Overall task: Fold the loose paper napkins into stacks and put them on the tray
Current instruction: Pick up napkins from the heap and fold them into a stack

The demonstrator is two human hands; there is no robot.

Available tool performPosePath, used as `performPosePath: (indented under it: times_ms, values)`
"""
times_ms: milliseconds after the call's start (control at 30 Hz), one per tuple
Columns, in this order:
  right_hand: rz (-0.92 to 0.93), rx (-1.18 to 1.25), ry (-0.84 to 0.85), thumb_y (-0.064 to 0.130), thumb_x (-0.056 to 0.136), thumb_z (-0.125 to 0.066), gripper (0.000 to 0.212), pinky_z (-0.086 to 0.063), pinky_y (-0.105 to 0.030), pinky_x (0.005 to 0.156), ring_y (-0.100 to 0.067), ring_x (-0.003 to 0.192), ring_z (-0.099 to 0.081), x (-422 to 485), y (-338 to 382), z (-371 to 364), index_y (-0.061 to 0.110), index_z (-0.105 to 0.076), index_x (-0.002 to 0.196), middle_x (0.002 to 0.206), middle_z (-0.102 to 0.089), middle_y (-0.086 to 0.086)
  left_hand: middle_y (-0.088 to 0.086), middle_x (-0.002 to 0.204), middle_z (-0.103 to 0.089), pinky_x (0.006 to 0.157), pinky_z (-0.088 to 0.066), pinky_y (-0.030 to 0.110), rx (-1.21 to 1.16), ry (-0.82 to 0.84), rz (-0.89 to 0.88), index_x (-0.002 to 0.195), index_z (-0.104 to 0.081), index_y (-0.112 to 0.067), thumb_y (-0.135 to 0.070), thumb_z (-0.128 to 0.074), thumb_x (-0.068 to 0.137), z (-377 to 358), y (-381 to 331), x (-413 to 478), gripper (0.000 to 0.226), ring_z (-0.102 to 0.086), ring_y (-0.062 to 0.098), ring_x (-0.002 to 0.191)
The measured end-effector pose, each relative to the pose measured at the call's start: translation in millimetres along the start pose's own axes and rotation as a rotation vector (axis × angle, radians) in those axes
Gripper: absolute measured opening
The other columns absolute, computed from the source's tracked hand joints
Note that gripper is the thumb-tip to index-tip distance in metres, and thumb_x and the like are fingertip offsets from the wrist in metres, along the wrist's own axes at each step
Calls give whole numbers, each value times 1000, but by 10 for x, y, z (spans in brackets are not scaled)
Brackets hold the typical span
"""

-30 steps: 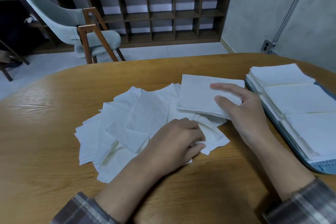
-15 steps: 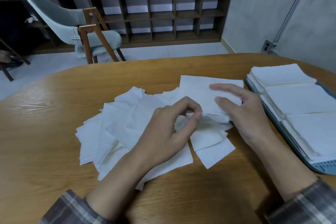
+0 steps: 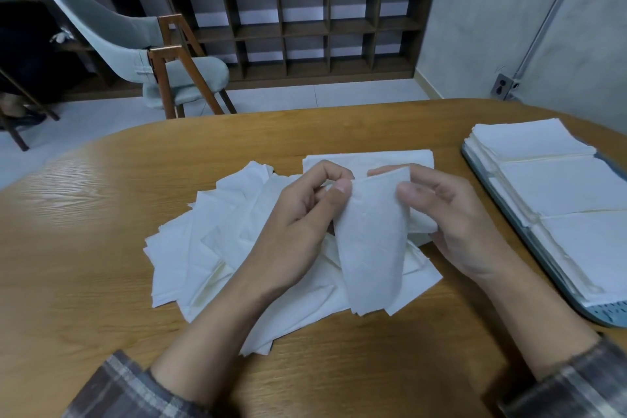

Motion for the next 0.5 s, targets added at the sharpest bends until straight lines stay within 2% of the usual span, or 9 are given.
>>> performPosePath:
  times_ms: [33,100,133,167,200,233,333,400,500]
  values:
    - [-6,-16,8,43,92,-69,33,-55,-32,88,-26,109,-73,-7,-14,-5,19,-80,111,115,-77,-6,18,78,-44,71,-38,37,-3,5,8,93,-62,-19,-34,-50,106,-8,3,-2,23,-41,31,72]
    - [-23,-70,-32,43,93,-78,38,-55,-37,83,-34,98,-74,-16,-29,22,6,-79,103,103,-77,-14,20,78,-45,72,-38,40,9,-5,20,94,-62,-18,-35,-52,106,-5,26,-3,24,-41,39,74]
    - [-32,-90,-75,39,92,-77,32,-55,-36,81,-31,95,-75,-19,-23,52,7,-80,98,100,-79,-12,20,75,-47,72,-40,42,21,-14,31,97,-64,-18,-37,-55,107,-3,35,-2,23,-44,41,73]
    - [-36,-87,-120,33,92,-75,23,-56,-33,80,-25,93,-77,-23,-4,79,11,-82,95,98,-80,-6,17,72,-53,72,-45,40,24,-16,50,104,-65,-19,-38,-60,106,-11,37,-2,20,-53,35,70]
    - [-41,-80,-161,30,93,-74,17,-55,-30,79,-21,91,-77,-29,11,105,15,-82,92,97,-81,-3,2,72,-65,72,-53,36,10,5,87,114,-64,-21,-35,-65,103,-44,59,-7,18,-65,22,70]
    - [-48,-77,-205,29,93,-74,15,-55,-30,79,-18,90,-77,-33,16,141,17,-83,90,96,-81,0,-7,84,-76,73,-58,31,-9,40,131,123,-61,-24,-30,-72,98,-92,96,-15,28,-74,14,78]
    - [-82,-54,-322,33,93,-76,16,-56,-43,94,-21,97,-77,-37,-17,263,18,-84,94,101,-82,-1,-4,109,-80,75,-65,32,38,64,181,136,-49,-38,-19,-84,89,-141,186,-37,62,-79,16,89]
    - [-114,-17,-353,31,93,-77,15,-54,-49,102,-23,102,-77,-39,-50,297,19,-84,96,104,-82,-2,0,104,-78,73,-64,32,98,-28,147,136,-48,-42,-20,-85,88,-25,178,-6,64,-78,16,85]
    - [-168,40,-321,31,89,-78,18,-53,-53,104,-28,103,-77,-43,-84,277,17,-84,99,107,-81,-6,5,92,-76,75,-62,35,93,-251,71,134,-53,-39,-21,-86,87,285,136,26,60,-76,18,86]
Point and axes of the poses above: each hand's wrist, its own x-axis towards the middle knuckle, its own z-axis out of the back of the hand, y = z × x, the point moved 9 cm from there along x, towards the middle knuckle
